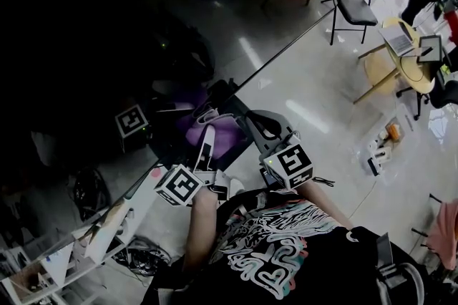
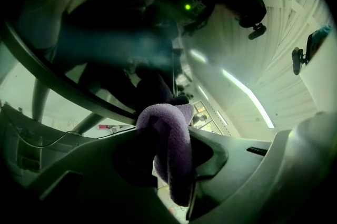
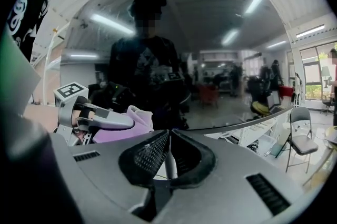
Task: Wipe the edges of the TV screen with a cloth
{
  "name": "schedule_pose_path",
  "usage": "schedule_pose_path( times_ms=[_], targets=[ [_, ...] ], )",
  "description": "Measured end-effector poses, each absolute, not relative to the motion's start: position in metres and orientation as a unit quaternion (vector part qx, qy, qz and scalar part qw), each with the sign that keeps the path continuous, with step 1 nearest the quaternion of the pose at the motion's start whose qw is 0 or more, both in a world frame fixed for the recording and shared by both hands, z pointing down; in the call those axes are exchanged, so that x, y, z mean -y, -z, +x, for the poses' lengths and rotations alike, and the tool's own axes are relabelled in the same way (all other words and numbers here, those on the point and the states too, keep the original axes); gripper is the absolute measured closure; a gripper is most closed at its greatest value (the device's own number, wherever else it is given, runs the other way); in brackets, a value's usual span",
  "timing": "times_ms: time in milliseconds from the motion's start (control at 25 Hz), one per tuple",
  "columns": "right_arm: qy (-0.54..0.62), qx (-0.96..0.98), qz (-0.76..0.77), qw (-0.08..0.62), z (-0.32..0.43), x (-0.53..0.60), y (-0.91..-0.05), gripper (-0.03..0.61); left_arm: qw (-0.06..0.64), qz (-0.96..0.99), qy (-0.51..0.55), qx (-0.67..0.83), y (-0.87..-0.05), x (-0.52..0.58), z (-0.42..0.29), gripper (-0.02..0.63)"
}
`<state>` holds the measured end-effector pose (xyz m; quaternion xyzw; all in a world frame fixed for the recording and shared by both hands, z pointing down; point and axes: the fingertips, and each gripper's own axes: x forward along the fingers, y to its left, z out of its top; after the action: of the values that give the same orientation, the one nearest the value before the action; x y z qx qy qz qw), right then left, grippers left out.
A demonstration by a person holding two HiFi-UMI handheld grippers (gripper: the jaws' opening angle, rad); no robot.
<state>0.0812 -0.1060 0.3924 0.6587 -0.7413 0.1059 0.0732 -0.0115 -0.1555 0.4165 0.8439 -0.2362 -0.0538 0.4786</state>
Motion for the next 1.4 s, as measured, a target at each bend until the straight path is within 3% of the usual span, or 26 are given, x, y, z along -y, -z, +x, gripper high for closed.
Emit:
schedule_pose_path(
  times_ms=[680,1400],
  targets=[
    [-0.111,0.742,0.658,0.064,0.179,0.113,-0.392,0.545,0.485,0.843,0.042,0.228,-0.413,0.155,0.088,0.483],
    [-0.112,0.741,0.659,0.067,0.206,0.106,-0.391,0.545,0.488,0.844,0.044,0.218,-0.412,0.157,0.12,0.483]
  ],
)
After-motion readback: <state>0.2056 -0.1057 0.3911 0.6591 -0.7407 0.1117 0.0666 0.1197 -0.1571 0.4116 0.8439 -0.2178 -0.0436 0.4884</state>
